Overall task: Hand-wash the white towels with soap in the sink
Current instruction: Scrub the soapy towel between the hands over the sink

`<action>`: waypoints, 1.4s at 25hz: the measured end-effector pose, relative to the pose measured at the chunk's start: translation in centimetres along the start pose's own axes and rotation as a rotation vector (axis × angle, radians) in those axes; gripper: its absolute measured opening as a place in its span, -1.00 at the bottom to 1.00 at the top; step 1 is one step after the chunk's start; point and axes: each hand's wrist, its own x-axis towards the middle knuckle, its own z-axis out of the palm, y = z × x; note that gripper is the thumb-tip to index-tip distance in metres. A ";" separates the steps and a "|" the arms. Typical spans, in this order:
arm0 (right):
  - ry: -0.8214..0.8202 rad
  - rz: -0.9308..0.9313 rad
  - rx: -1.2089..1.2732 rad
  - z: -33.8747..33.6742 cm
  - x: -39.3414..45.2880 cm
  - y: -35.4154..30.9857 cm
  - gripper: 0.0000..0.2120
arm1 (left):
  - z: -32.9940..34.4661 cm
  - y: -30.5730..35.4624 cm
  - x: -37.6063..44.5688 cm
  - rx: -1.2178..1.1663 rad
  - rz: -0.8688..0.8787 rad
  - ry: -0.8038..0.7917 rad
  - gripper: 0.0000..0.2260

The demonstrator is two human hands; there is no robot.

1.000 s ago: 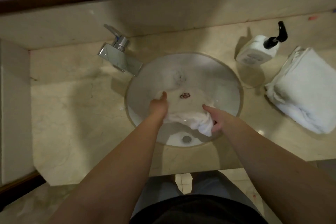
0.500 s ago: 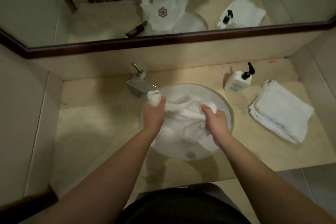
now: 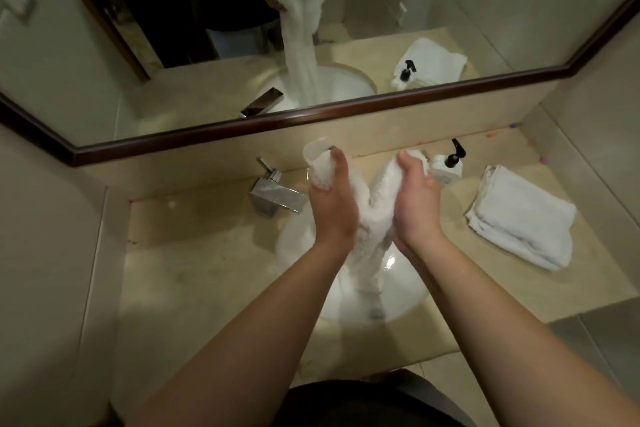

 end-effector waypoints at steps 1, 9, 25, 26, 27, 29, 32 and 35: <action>0.055 -0.021 -0.014 0.4 -0.1 -0.2 -0.76 | 0.8 -0.1 -0.2 -0.017 -0.006 0.033 -0.79; -0.077 -0.200 -0.270 0.0 -0.7 1.5 -0.59 | 3.0 -0.8 1.8 0.057 -0.306 0.071 -0.65; -0.303 -0.045 -0.375 -2.3 5.7 1.2 -0.67 | 7.9 -3.4 2.6 0.110 -0.316 0.163 -0.47; -0.341 -0.035 -0.389 -2.5 5.8 1.4 -0.68 | 7.8 -3.9 2.8 0.068 -0.336 0.178 -0.45; -0.334 -0.032 -0.393 -2.5 6.7 1.1 -0.68 | 8.1 -4.5 2.6 0.036 -0.322 0.165 -0.41; -0.275 -0.023 -0.393 -2.5 8.3 0.0 -0.67 | 9.3 -5.6 1.8 0.076 -0.277 0.134 -0.32; -0.346 -0.029 -0.383 -3.1 7.8 0.3 -0.67 | 9.3 -5.3 3.0 0.104 -0.313 0.227 -0.33; -0.379 0.017 -0.422 -3.3 8.5 0.0 -0.65 | 9.7 -5.5 3.2 0.078 -0.316 0.198 -0.33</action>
